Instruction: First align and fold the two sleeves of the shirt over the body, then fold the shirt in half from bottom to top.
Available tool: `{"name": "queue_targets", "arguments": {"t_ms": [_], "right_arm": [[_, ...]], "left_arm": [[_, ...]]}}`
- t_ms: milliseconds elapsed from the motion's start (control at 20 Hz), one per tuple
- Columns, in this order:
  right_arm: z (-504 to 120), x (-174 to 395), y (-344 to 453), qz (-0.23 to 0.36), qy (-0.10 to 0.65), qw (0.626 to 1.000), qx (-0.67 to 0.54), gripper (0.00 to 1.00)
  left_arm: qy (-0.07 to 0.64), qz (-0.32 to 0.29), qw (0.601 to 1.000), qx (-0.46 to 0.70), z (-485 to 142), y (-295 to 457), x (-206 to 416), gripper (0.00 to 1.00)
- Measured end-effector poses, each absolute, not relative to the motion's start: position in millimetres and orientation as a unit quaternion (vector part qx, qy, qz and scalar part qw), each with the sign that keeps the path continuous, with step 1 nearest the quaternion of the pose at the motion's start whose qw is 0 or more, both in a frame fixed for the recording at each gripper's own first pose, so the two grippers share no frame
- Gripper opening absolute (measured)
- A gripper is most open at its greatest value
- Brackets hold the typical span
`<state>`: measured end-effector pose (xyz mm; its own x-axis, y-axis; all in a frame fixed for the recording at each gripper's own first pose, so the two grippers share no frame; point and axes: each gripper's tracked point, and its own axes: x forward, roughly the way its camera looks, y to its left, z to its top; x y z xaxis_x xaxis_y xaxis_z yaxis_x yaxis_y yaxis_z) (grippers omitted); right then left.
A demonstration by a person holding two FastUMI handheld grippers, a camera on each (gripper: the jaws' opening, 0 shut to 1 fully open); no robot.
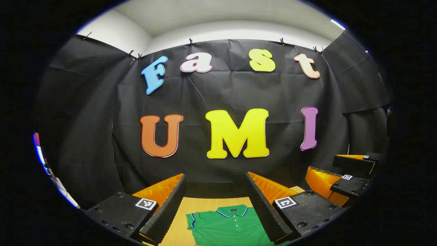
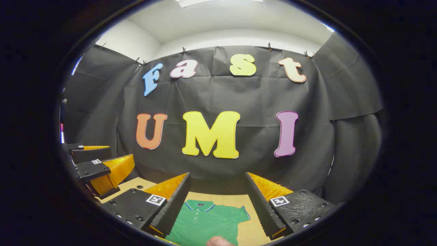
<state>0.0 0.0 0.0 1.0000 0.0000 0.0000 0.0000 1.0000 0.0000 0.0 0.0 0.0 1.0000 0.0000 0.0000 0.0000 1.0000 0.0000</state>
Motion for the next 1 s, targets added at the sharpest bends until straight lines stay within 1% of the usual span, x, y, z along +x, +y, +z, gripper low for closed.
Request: {"name": "queue_targets", "arguments": {"t_ms": [150,200,250,300,650,700,750,1000], "right_arm": [[0.8,2.4,-2.8,-0.005,0.001,1.0,0.005,0.96],[1.2,3.1,-3.1,-0.006,0.001,1.0,0.004,0.95],[0.4,3.5,-3.1,-0.008,0.001,1.0,0.005,0.96],[0.2,2.8,-3.2,-0.007,0.002,1.0,0.007,0.95],[-1.5,3.8,-6.1,-0.011,0.006,1.0,0.007,0.95],[-0.5,3.7,-6.0,-0.013,0.006,1.0,0.006,0.97],[-1.4,2.9,-6.3,-0.014,0.006,1.0,0.006,0.95],[-4.1,3.8,-8.5,-0.018,0.013,1.0,0.007,0.95]], "left_arm": [[0.007,-0.001,1.0,-0.006,-5.2,-3.0,-3.1,1.0],[0.009,0.0,1.0,-0.006,-4.6,-0.8,-2.1,1.0],[0.01,0.0,1.0,-0.007,-5.6,-0.5,-1.9,1.0],[0.012,0.001,1.0,-0.006,-5.9,-1.1,-1.8,1.0],[0.016,0.002,1.0,-0.009,-9.8,-1.0,-2.2,1.0],[0.016,0.001,1.0,-0.009,-9.2,-0.8,-1.9,1.0],[0.016,0.001,1.0,-0.01,-7.9,0.2,-2.1,1.0],[0.022,0.0,1.0,-0.011,-12.8,-1.8,0.0,1.0]]}}
